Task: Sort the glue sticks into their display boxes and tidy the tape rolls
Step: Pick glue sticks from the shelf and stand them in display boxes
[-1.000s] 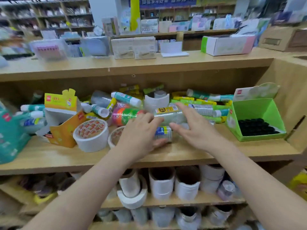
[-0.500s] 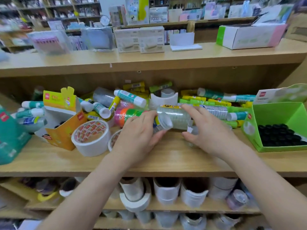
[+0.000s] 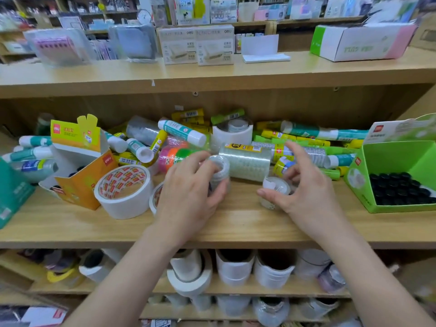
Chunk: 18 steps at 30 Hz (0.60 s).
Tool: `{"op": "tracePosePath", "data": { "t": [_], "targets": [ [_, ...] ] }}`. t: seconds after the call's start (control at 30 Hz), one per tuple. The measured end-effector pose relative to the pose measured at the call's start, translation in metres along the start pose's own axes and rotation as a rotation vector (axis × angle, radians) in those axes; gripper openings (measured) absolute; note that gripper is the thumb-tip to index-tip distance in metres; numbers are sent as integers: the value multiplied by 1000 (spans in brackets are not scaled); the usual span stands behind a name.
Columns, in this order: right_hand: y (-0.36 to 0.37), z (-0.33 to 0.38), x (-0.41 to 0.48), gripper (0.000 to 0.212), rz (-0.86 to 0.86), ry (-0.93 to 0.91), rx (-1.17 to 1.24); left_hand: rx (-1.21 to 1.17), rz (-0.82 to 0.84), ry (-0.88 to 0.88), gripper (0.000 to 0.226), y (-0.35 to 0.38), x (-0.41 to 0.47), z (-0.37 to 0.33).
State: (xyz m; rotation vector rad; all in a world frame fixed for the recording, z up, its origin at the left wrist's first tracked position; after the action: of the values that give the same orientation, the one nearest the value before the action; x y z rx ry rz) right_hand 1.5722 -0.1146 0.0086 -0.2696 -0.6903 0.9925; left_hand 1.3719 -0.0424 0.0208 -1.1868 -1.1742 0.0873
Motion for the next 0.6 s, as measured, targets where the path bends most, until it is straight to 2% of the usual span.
{"op": "tracePosePath", "data": {
  "t": [0.1,0.2,0.27,0.37,0.43,0.5,0.53,0.6],
  "targets": [
    [12,5,-11,95,-44,-9,41,4,7,-12,43,-4,0,-2],
    [20,11,-14,87,-91,-63,75,148,65,163,59,-5,-5,-21],
    [24,14,-15,82,-49,-73,108,223,146,304,64,1,-9,-40],
    [21,15,-18,82,97,-89,139,298,225,336,64,16,-11,-57],
    [5,11,-23,74,51,-164,-16,307,212,304,54,23,-8,-59],
    [-17,0,-27,64,-108,-234,-340,315,176,283,45,26,-6,-59],
    [-27,-9,-28,62,-151,-207,-458,320,162,279,44,27,-7,-59],
    [-36,-29,-28,61,-130,-92,-567,326,143,272,43,27,-7,-60]
  ]
}}
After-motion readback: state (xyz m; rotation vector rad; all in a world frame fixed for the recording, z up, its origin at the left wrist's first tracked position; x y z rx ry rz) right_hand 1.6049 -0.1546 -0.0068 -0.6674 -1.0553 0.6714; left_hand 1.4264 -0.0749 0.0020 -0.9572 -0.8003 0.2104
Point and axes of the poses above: each hand's wrist, its own x-axis towards the middle knuckle, its own y-axis out of the palm, z = x × y, the point moved 4 cm from there along x, towards the middle knuckle, and after that the axes turned 8 degrees about x, right-handed, at the moved point
